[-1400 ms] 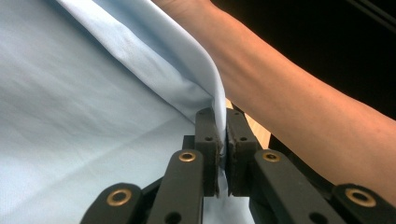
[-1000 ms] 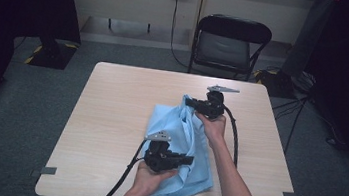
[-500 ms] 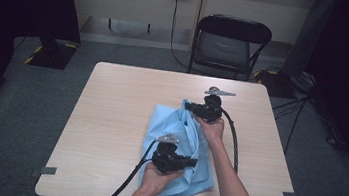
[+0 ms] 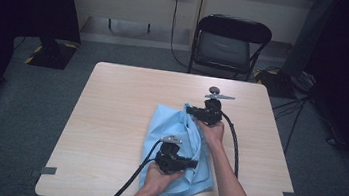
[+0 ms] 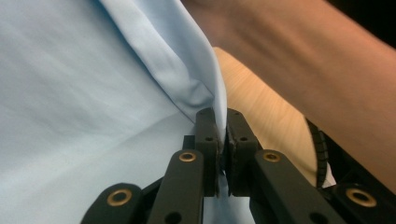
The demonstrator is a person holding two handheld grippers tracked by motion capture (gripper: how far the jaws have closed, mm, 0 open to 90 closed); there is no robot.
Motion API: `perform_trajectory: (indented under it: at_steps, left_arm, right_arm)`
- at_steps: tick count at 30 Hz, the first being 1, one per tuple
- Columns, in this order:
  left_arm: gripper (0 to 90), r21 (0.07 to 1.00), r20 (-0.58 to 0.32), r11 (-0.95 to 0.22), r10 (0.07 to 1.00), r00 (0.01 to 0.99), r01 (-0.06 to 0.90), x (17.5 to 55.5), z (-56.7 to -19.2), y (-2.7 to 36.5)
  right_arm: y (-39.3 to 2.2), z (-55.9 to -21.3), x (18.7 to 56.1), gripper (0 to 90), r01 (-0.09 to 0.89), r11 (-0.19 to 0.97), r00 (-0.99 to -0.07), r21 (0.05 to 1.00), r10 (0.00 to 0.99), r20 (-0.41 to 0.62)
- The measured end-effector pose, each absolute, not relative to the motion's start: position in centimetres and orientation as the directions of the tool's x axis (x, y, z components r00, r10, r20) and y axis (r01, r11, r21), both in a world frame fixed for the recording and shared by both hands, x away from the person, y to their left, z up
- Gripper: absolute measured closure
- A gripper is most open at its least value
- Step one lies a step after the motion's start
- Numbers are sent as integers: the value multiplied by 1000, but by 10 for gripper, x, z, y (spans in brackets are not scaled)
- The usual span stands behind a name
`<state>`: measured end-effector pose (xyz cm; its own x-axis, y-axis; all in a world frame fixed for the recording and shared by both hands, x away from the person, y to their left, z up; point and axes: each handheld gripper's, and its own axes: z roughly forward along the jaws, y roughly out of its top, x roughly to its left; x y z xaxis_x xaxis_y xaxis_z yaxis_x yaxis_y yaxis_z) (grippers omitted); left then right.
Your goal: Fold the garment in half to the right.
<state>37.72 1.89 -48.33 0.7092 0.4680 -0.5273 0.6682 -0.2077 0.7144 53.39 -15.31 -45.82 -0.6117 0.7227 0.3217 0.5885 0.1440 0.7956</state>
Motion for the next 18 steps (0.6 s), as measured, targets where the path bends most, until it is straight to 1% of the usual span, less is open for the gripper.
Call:
perform_trajectory:
  at_steps: [7,11,18]
  left_arm:
    - [856,692,-532,-224,485,694,687,382,-489,15]
    - [855,673,-525,-253,498,690,695,384,-491,12]
    - [854,647,-514,-282,526,678,709,384,-492,7]
  right_arm:
    - [-152,-464,536,833,601,154,-599,784,736,315]
    - [-153,-468,536,831,602,162,-594,782,746,302]
    - [-161,-480,537,824,631,164,-567,759,765,306]
